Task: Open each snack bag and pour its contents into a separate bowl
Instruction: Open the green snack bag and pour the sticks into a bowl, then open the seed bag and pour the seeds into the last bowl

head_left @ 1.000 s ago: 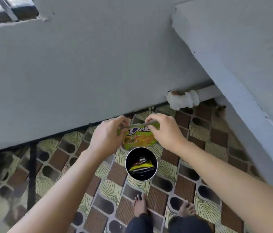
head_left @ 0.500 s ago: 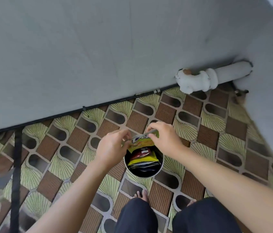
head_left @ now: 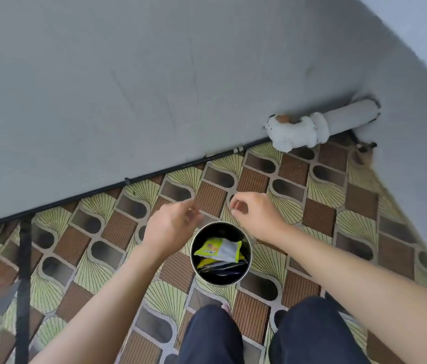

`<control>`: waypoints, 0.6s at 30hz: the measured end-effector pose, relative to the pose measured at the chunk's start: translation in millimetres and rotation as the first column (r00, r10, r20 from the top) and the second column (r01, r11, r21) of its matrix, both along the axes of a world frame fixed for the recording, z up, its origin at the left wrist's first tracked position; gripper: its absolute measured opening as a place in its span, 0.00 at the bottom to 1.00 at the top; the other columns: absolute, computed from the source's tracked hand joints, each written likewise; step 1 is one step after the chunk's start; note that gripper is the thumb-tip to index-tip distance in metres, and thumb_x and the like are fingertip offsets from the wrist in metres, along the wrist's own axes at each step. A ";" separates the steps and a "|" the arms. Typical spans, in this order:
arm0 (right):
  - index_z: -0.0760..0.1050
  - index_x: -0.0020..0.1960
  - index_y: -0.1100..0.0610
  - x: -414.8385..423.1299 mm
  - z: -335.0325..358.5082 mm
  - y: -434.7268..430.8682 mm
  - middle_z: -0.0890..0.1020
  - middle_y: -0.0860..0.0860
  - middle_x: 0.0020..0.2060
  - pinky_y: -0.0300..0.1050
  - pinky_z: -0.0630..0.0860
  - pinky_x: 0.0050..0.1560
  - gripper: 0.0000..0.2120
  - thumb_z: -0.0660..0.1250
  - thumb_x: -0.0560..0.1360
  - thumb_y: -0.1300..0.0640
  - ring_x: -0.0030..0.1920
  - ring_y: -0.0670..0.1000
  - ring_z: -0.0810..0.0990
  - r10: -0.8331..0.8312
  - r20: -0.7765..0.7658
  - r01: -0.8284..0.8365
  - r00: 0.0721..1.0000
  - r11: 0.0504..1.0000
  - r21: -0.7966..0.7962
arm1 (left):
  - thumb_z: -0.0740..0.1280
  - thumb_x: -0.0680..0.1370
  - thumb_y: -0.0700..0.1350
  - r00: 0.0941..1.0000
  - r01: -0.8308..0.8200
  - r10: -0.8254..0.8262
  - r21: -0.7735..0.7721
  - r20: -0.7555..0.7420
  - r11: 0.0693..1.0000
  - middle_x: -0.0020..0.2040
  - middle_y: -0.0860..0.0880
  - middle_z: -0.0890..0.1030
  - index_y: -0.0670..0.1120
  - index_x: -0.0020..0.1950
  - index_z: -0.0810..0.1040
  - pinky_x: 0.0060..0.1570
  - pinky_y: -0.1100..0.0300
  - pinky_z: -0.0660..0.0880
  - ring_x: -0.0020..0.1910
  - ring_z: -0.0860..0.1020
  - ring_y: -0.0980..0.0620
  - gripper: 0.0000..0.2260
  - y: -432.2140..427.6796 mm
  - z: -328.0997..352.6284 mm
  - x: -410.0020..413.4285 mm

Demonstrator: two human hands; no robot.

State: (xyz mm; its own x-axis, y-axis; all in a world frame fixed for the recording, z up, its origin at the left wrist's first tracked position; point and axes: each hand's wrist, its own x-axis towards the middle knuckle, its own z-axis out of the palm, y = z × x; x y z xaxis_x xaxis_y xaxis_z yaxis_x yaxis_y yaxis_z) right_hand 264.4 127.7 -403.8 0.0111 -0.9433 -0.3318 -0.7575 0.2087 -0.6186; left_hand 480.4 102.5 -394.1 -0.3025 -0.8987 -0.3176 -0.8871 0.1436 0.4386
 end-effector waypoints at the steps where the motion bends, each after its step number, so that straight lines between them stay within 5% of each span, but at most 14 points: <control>1: 0.80 0.48 0.50 -3.8 23.3 -3.2 0.82 0.45 0.41 0.48 0.80 0.43 0.02 0.68 0.77 0.56 0.43 0.47 0.80 -0.014 0.001 0.014 1.000 1.000 -0.022 | 0.65 0.80 0.57 1.000 0.009 -0.009 -0.018 0.000 1.000 0.41 0.58 0.82 0.55 0.47 0.77 0.43 0.53 0.80 0.43 0.81 0.54 0.07 -6.1 22.7 -5.8; 7: 0.80 0.48 0.53 -39.4 193.1 1.6 0.81 0.45 0.38 0.39 0.72 0.36 0.03 0.67 0.78 0.56 0.36 0.42 0.76 -0.027 -0.031 0.022 0.999 0.985 -0.170 | 0.66 0.80 0.56 0.992 0.109 -0.117 -0.154 -0.048 0.982 0.40 0.58 0.81 0.56 0.49 0.77 0.43 0.57 0.79 0.42 0.81 0.54 0.06 -28.2 185.1 -54.8; 10: 0.79 0.48 0.53 -67.8 275.8 15.5 0.82 0.47 0.39 0.47 0.78 0.40 0.03 0.67 0.78 0.56 0.38 0.46 0.78 -0.071 -0.055 0.056 0.996 0.969 -0.239 | 0.66 0.80 0.57 0.964 0.228 -0.254 -0.251 -0.077 0.941 0.40 0.58 0.82 0.56 0.50 0.78 0.44 0.57 0.79 0.41 0.81 0.55 0.06 -30.2 272.4 -92.0; 18: 0.78 0.47 0.50 -173.3 428.8 94.7 0.81 0.46 0.39 0.51 0.79 0.44 0.04 0.64 0.78 0.55 0.40 0.49 0.79 -0.436 -0.143 0.333 0.889 0.827 -0.452 | 0.66 0.81 0.52 0.799 0.451 -0.590 -0.532 -0.117 0.717 0.37 0.57 0.81 0.55 0.50 0.78 0.39 0.58 0.76 0.39 0.80 0.55 0.04 -7.5 445.2 -236.9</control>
